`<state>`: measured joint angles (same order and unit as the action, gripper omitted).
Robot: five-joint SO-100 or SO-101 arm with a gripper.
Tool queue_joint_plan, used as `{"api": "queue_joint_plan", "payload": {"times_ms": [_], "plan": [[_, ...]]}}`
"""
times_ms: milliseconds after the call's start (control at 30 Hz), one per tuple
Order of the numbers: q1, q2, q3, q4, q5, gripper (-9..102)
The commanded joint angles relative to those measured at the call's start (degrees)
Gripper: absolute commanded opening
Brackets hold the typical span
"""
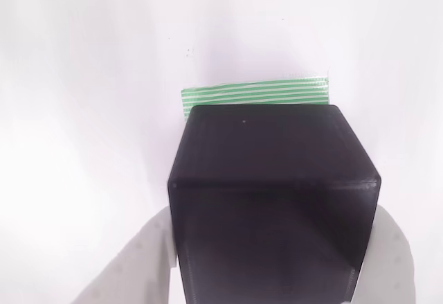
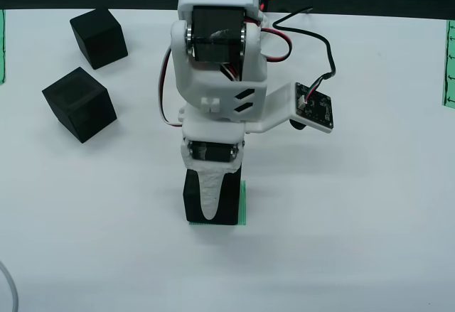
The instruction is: Stack 3 Blocks on the chosen place.
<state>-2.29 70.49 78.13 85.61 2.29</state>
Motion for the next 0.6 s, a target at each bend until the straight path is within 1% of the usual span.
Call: {"api": "queue_joint_plan", "payload": {"times_ms": [0, 33, 67, 333, 567], "plan": [[-0.26, 0.26, -1.93, -0.18, -0.09, 38], [-0.26, 0.26, -1.76, -0.18, -0.35, 42], [-0.26, 0.26, -1.67, -0.35, -0.35, 43], [-1.23, 1.67, -0.70, 0.09, -0.53, 43], [-3.34, 11.69, 6.86, 0.18, -2.46, 43]]}}
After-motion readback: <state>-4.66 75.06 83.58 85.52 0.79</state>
